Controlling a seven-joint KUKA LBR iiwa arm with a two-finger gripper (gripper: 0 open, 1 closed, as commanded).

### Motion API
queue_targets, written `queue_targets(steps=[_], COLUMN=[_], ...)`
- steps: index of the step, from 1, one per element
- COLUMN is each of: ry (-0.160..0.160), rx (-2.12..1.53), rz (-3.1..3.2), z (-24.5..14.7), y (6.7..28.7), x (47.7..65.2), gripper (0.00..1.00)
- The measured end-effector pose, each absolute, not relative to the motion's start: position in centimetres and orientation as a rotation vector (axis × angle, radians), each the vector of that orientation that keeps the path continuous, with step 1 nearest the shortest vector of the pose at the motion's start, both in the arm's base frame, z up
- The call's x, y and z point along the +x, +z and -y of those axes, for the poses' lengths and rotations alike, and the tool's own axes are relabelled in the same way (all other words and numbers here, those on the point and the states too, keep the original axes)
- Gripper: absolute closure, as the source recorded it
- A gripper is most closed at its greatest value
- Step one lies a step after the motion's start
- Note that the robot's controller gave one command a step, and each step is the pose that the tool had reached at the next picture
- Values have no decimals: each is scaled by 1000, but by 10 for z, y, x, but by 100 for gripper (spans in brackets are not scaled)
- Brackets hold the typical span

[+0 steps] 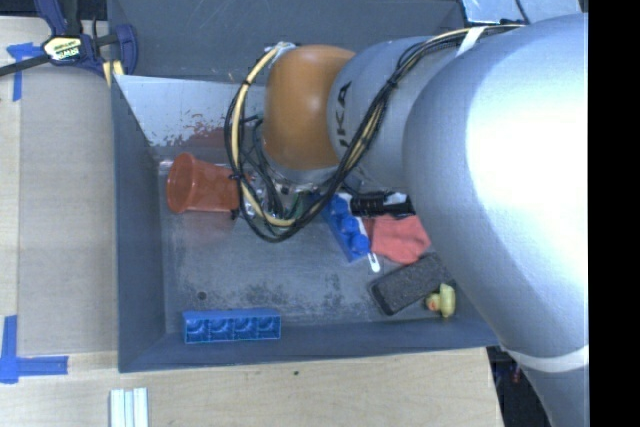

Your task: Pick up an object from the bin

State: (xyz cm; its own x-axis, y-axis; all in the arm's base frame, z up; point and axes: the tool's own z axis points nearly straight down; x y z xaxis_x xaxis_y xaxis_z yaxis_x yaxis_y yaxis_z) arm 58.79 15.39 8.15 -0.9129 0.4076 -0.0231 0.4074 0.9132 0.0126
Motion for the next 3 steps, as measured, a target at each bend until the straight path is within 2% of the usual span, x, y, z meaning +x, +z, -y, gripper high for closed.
queue_targets(steps=[1, 2, 3], ry=[16, 16, 17], rx=[751, 750, 684], rz=[-3021, -3019, -3032], z=[-152, -147, -142], y=[76, 95, 84], x=[591, 592, 601], gripper=[100, 100, 100])
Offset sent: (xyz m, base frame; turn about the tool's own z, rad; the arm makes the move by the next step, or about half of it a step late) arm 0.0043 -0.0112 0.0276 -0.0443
